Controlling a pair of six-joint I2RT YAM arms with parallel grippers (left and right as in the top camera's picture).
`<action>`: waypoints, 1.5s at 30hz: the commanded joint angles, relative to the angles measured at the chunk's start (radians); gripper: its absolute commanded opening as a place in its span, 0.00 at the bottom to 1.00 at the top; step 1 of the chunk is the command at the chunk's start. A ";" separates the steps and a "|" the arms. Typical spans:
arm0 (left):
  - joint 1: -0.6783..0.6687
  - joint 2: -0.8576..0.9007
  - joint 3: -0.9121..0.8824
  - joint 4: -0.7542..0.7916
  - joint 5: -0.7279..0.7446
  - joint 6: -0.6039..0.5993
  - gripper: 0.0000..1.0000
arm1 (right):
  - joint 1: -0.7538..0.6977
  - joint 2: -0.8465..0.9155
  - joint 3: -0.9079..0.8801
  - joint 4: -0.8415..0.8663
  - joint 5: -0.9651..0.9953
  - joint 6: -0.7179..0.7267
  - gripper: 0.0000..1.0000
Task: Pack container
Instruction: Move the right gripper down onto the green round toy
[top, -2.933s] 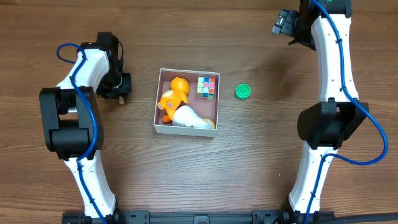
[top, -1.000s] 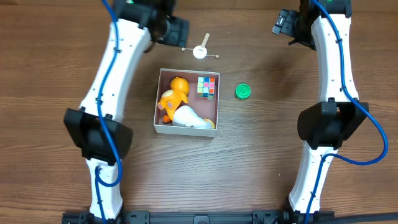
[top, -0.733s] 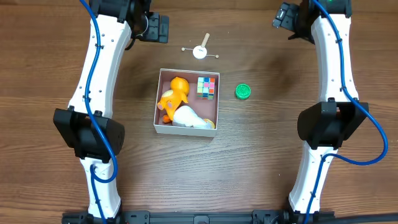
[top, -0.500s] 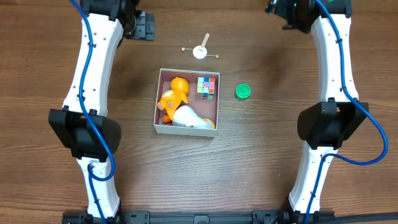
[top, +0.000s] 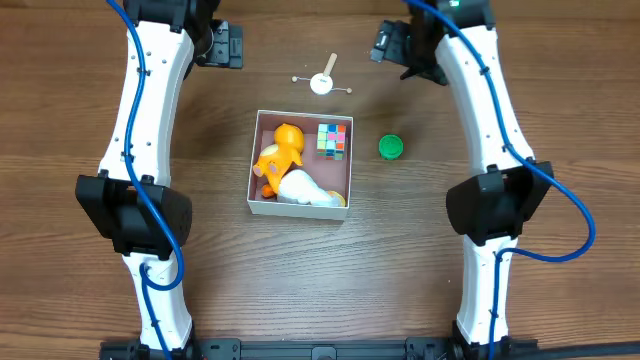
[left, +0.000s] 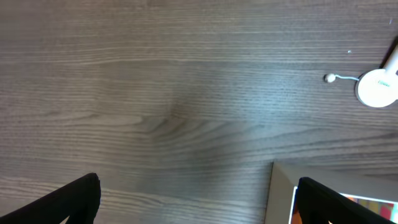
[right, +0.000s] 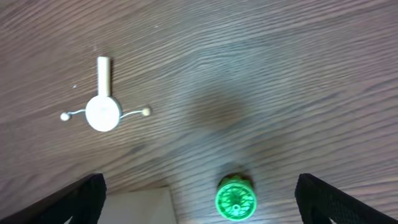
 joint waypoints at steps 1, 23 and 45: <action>0.005 0.007 0.019 -0.005 -0.013 0.008 1.00 | -0.024 -0.010 0.026 0.001 -0.027 -0.015 1.00; 0.005 0.007 0.019 0.019 -0.013 0.008 1.00 | -0.037 -0.008 -0.408 0.022 -0.149 -0.036 1.00; 0.005 0.007 0.019 0.019 -0.013 0.008 1.00 | -0.011 -0.006 -0.598 0.120 -0.143 0.285 1.00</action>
